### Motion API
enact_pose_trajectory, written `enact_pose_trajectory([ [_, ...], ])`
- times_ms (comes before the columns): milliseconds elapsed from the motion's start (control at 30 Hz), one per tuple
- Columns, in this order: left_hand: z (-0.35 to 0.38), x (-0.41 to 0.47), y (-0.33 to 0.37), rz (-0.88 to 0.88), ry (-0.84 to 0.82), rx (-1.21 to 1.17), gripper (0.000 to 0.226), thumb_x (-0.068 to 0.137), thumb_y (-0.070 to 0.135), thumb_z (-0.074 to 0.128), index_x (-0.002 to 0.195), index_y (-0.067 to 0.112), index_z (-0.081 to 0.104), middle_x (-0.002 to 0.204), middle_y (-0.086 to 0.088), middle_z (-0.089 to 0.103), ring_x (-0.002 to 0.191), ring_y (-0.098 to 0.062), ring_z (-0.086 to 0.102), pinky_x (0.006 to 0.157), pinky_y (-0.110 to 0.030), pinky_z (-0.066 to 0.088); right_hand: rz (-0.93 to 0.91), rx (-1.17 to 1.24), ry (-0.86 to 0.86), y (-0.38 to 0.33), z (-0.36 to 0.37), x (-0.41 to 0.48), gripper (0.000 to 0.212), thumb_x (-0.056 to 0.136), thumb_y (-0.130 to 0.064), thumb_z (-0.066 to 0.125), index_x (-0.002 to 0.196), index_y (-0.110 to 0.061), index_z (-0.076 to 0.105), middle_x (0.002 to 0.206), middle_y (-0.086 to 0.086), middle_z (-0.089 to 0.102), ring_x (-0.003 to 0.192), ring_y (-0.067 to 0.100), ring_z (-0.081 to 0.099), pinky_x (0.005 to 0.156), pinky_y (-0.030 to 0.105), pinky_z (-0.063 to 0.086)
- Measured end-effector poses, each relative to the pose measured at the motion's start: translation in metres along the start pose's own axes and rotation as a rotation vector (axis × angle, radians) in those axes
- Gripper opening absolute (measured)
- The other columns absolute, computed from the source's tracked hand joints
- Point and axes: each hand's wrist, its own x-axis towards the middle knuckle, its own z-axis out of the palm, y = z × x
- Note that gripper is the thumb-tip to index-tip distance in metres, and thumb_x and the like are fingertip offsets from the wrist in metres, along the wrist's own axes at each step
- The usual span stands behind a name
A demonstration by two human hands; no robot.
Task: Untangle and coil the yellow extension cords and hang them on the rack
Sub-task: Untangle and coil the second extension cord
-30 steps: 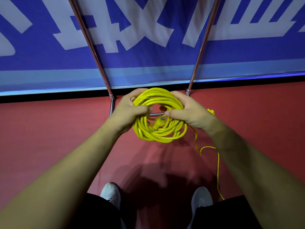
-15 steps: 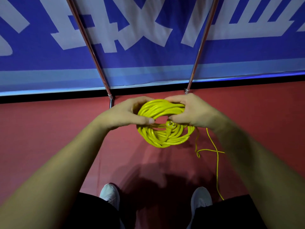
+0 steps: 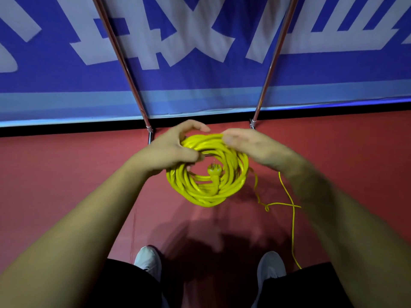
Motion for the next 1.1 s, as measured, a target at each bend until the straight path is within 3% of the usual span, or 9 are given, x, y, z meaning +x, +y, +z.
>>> enact_pose_trajectory([
  [67,-0.005,0.0,0.002,0.048,0.066,-0.146,0.048,0.068,-0.002,0.064,0.112,0.016,0.057,0.06,-0.011,0.055,0.041,-0.02,0.05,0.047,-0.025,0.043,0.07,0.231,0.018,0.013,-0.009,-0.001,0.075,0.084,-0.066,0.059,0.104,0.006,0.062,0.116,0.039,0.058,0.097,0.046,0.055,0.104,0.057,0.04],
  [100,-0.007,0.0,0.002,0.062,0.082,-0.192,0.046,0.068,-0.003,0.063,0.111,0.014,0.058,0.059,-0.009,0.054,0.04,-0.019,0.049,0.047,-0.025,0.043,0.093,0.323,0.029,0.017,-0.011,-0.001,0.084,0.079,-0.068,0.064,0.104,0.012,0.058,0.112,0.045,0.052,0.092,0.043,0.046,0.098,0.062,0.038],
  [267,-0.004,0.003,-0.001,0.057,0.059,-0.223,0.047,0.067,-0.002,0.067,0.112,0.009,0.058,0.061,-0.011,0.052,0.042,-0.019,0.049,0.047,-0.025,0.045,0.069,0.303,0.026,0.032,-0.009,0.002,0.093,0.076,-0.062,0.07,0.106,0.023,0.047,0.091,0.025,0.049,0.075,0.031,0.039,0.061,0.034,0.032],
  [367,-0.004,0.004,-0.003,0.059,0.074,-0.27,0.047,0.066,-0.001,0.068,0.111,0.006,0.058,0.061,-0.009,0.052,0.042,-0.018,0.049,0.045,-0.024,0.044,0.091,0.284,0.032,0.041,-0.015,0.003,0.069,0.087,-0.043,0.066,0.107,0.021,0.049,0.092,0.024,0.052,0.077,0.03,0.045,0.066,0.035,0.035],
  [500,-0.011,0.005,-0.003,0.061,0.174,-0.341,0.035,0.069,0.0,0.061,0.103,0.009,0.06,0.054,-0.005,0.05,0.041,-0.017,0.047,0.045,-0.022,0.041,0.131,0.044,0.07,0.053,-0.023,0.001,0.01,0.096,-0.008,0.055,0.092,-0.01,0.065,0.074,0.005,0.065,0.071,0.016,0.058,0.069,0.032,0.042],
  [700,-0.015,0.011,-0.002,0.098,0.264,-0.592,0.015,0.074,0.004,0.061,0.084,0.015,0.062,0.055,-0.005,0.043,0.043,-0.016,0.042,0.046,-0.022,0.04,0.183,0.08,0.412,0.065,-0.022,0.006,0.015,0.1,-0.012,0.053,0.091,-0.011,0.065,0.067,0.012,0.06,0.053,0.013,0.057,0.055,0.024,0.046],
  [833,-0.009,0.018,-0.002,0.104,0.399,-0.725,0.032,0.088,0.009,0.06,0.118,0.019,0.059,0.061,-0.004,0.049,0.049,-0.014,0.048,0.048,-0.023,0.041,0.405,0.054,0.282,0.075,0.005,0.009,0.021,0.105,-0.015,0.041,0.109,-0.006,0.06,0.074,0.011,0.062,0.059,0.009,0.059,0.05,0.01,0.044],
  [933,-0.007,0.018,-0.004,0.125,0.501,-0.722,0.039,0.095,0.008,0.058,0.128,0.029,0.056,0.062,-0.004,0.054,0.053,-0.015,0.051,0.05,-0.024,0.042,0.461,0.111,0.195,0.078,0.025,0.012,0.021,0.106,-0.015,0.037,0.11,-0.002,0.054,0.076,0.011,0.064,0.059,0.011,0.064,0.058,0.016,0.048],
  [1100,-0.01,0.018,0.0,0.18,0.568,-0.817,0.043,0.097,0.005,0.055,0.129,0.033,0.053,0.08,-0.001,0.063,0.056,-0.013,0.051,0.052,-0.022,0.047,0.51,0.121,0.059,0.067,0.041,0.011,0.022,0.107,-0.027,0.034,0.114,-0.021,0.054,0.075,0.007,0.061,0.077,0.028,0.068,0.073,0.03,0.048],
])
